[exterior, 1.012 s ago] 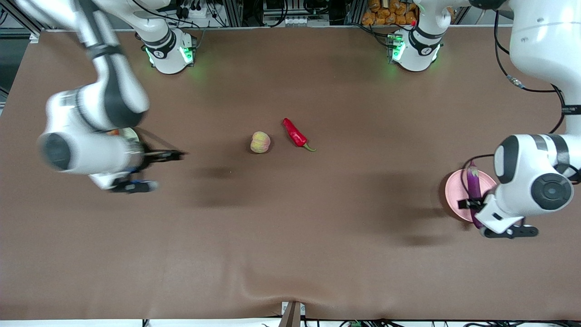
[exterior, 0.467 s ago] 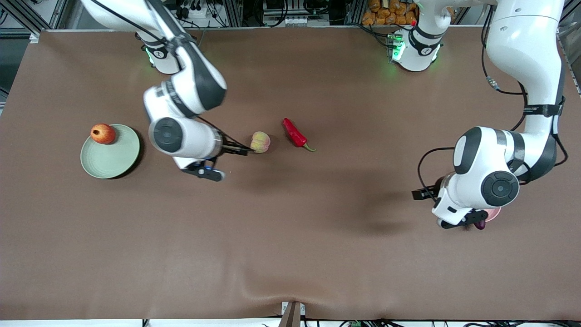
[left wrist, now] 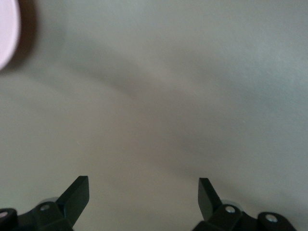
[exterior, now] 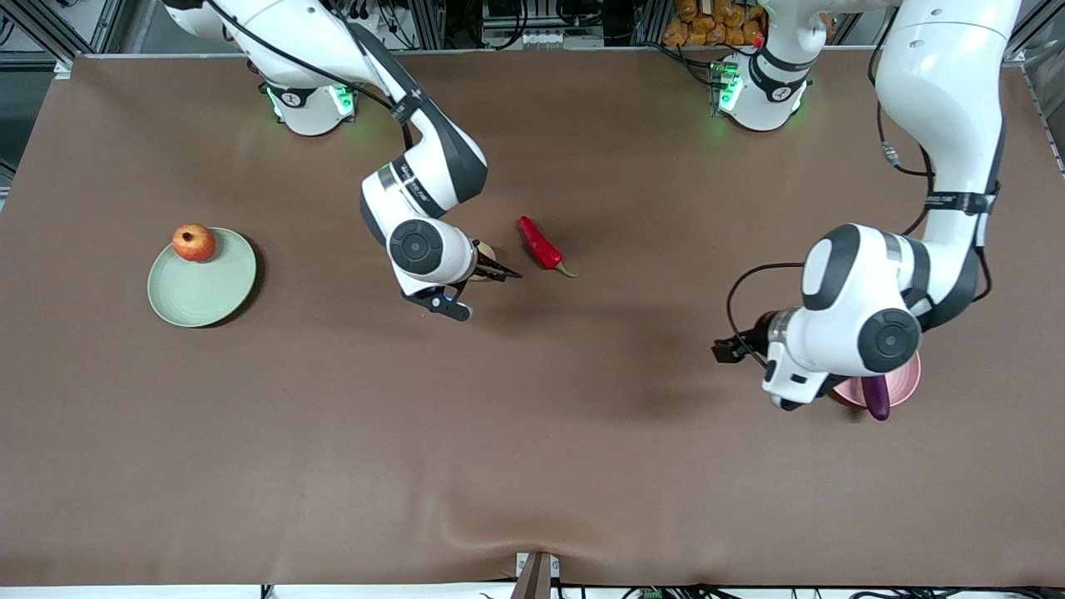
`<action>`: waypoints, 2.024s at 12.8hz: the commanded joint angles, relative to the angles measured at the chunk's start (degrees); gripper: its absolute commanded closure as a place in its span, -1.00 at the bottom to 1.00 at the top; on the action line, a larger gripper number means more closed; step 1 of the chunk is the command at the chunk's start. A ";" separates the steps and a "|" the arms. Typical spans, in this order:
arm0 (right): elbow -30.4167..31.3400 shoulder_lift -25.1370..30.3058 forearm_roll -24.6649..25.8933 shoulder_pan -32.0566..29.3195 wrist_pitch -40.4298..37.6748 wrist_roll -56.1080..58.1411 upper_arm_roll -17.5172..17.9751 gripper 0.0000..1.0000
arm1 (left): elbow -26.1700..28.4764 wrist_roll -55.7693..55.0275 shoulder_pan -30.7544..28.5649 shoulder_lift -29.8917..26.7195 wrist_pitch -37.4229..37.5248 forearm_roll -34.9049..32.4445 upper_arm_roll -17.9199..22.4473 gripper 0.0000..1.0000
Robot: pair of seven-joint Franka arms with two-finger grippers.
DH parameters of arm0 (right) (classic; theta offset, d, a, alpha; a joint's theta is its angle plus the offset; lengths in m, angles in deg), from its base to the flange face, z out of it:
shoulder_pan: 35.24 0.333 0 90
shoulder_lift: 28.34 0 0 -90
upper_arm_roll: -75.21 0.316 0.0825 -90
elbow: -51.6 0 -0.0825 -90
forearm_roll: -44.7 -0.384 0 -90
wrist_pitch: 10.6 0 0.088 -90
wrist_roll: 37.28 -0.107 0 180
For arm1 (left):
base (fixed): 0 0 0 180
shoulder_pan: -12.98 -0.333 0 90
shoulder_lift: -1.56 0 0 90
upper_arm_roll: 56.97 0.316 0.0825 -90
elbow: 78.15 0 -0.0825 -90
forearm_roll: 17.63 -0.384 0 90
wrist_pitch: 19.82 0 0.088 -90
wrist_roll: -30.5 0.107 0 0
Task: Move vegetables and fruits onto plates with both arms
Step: 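Grasp the peach with the right gripper while the left gripper releases eggplant, then place the peach on the green plate while the left gripper grasps pepper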
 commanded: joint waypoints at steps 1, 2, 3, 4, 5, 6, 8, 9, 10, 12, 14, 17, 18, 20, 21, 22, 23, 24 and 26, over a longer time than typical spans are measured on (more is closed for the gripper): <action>2.48 0.80 2.34 0.45 0.80 -0.78 -0.75 -1.00 | 1.65 -3.78 -0.43 -1.75 0.53 1.15 -1.96 -1.00; 3.63 0.80 2.52 1.23 2.55 -0.87 -0.75 -1.00 | 2.35 -3.96 -0.61 -2.27 0.53 1.59 -1.88 -1.00; 5.38 0.72 2.52 1.85 5.09 -0.96 -0.75 -1.00 | 2.88 -4.92 -0.87 -3.24 0.79 1.77 -1.79 -1.00; 7.22 0.71 2.52 2.73 7.46 -0.96 -0.84 -1.00 | 3.49 -6.58 -1.66 -4.73 2.10 1.42 -1.44 -1.00; 8.11 0.71 2.52 2.91 9.23 -0.96 -0.84 -1.00 | 3.24 -7.64 -2.97 -6.13 3.85 0.98 -1.44 -1.00; 8.12 0.37 2.44 3.26 10.12 -1.22 -0.84 -1.00 | 2.80 -7.65 -3.51 -7.80 4.91 0.98 -1.35 -1.00; 7.77 -1.04 2.70 4.66 12.22 -2.18 -0.84 0.15 | 2.71 -9.65 -3.69 -10.18 5.71 0.89 -1.09 -1.00; 7.33 -1.48 3.83 4.93 11.97 -2.19 -1.19 0.76 | 2.53 -12.28 -3.51 -10.54 5.80 0.46 -1.09 -1.00; 5.85 -1.22 4.02 3.28 10.67 -1.06 -1.19 1.00 | 2.53 -14.92 -3.16 -11.06 6.06 -1.46 -1.26 -1.00; -0.89 -0.87 4.02 -1.28 -1.49 3.24 -1.10 1.00 | 1.40 -18.54 -2.72 -11.77 8.69 -4.38 -2.22 -1.00; -8.72 -0.43 4.02 -7.25 -12.86 6.24 -1.10 1.00 | -1.41 -20.56 -1.84 -11.51 10.02 -4.47 -2.41 -1.00; -12.80 1.59 3.58 -20.34 -20.09 25.06 -0.93 1.00 | -1.51 -21.18 -1.49 -10.81 10.02 -4.12 -2.84 -1.00; -12.80 2.64 3.93 -24.55 -21.15 33.85 -1.10 1.00 | -1.51 -21.36 0.16 -9.67 10.02 -3.51 -2.84 -1.00; -12.80 3.61 6.28 -31.77 -23.18 45.92 -1.10 1.00 | -1.42 -24.07 4.64 -6.61 9.93 -3.33 -2.84 -1.00; -12.54 3.70 9.96 -33.89 -23.53 50.07 -1.10 1.00 | -1.51 -26.52 6.92 -4.93 9.84 -3.41 -2.84 -1.00; -12.01 3.79 11.91 -35.83 -23.54 52.80 -1.10 1.00 | -1.69 -28.72 9.12 -3.26 9.23 -3.50 -2.76 -1.00; -11.05 3.79 12.19 -38.28 -23.54 55.01 -1.10 1.00 | -1.95 -30.75 11.23 -2.20 8.36 -3.59 -2.76 -1.00; -9.91 3.70 12.28 -40.74 -23.28 57.99 -1.10 1.00 | -1.95 -31.98 12.73 -1.23 7.39 -3.77 -2.67 -1.00; -7.36 3.53 12.45 -44.62 -21.96 61.08 -1.10 1.00 | -1.95 -35.23 14.59 0.09 5.02 -4.03 -2.67 -1.00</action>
